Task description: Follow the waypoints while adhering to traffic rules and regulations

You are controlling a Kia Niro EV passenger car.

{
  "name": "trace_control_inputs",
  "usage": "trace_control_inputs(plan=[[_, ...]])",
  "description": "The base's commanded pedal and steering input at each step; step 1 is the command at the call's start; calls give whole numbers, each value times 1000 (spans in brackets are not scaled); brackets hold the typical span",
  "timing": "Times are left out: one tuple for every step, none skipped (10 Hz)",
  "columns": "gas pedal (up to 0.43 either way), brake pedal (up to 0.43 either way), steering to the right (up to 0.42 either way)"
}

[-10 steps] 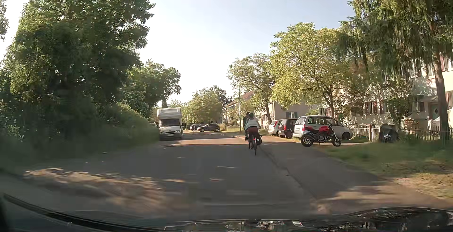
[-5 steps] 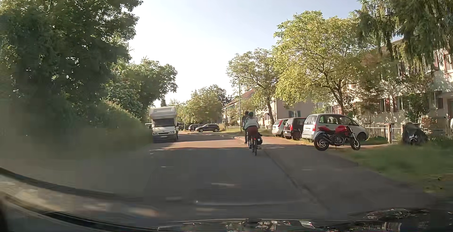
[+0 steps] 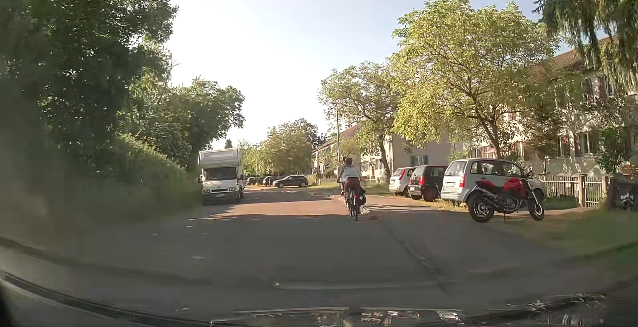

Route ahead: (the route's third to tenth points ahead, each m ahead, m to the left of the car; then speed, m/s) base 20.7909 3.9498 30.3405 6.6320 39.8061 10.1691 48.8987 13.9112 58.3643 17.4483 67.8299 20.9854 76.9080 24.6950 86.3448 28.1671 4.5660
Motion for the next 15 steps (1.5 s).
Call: trace_control_inputs(plan=[[0,0,-10],[0,0,-16],[8,0,-20],[8,0,-20],[8,0,-20],[20,0,-20],[47,0,-20],[59,0,-20],[67,0,-20],[67,0,-19],[67,0,-19],[67,0,-19],[67,0,-19],[67,0,-18],[67,0,-18]])
